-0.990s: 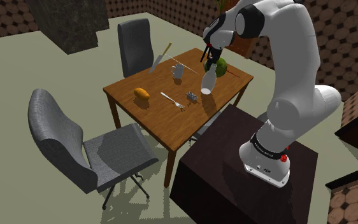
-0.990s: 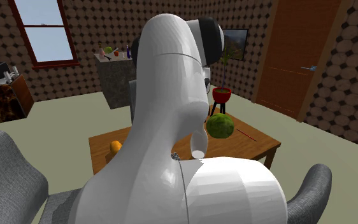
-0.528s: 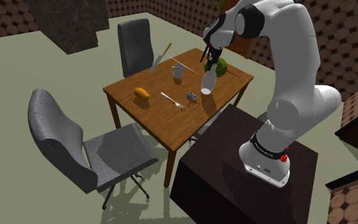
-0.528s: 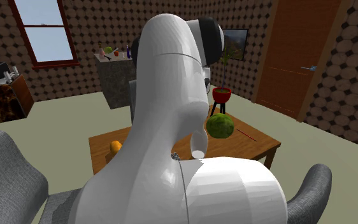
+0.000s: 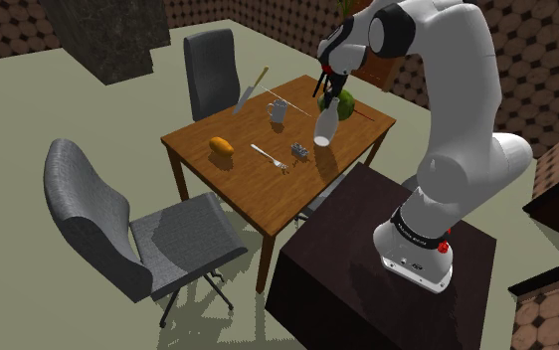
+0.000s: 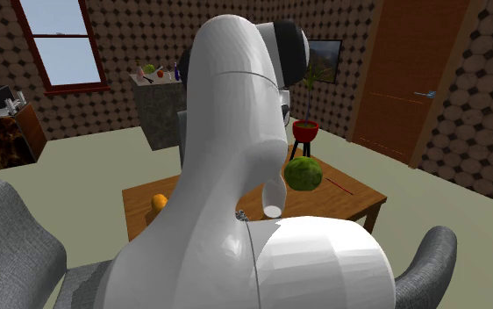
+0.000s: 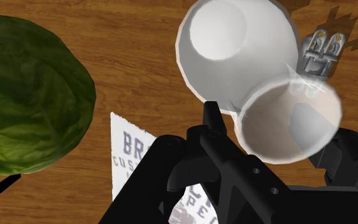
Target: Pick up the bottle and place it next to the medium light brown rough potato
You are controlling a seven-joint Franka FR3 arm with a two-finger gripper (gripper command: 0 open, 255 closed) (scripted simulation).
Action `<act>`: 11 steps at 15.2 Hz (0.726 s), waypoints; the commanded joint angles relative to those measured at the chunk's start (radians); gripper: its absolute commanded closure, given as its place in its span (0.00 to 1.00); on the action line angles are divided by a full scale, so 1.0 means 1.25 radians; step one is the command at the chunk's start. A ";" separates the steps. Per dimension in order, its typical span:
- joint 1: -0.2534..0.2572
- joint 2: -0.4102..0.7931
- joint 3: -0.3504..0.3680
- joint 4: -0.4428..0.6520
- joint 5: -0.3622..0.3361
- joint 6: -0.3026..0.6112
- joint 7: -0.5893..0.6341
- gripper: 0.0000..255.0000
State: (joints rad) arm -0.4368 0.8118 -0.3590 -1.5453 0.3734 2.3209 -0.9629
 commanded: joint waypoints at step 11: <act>0.016 -0.080 -0.026 -0.001 -0.029 -0.078 0.017 1.00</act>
State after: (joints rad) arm -0.4188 0.7212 -0.3892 -1.5446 0.3399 2.2311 -0.9437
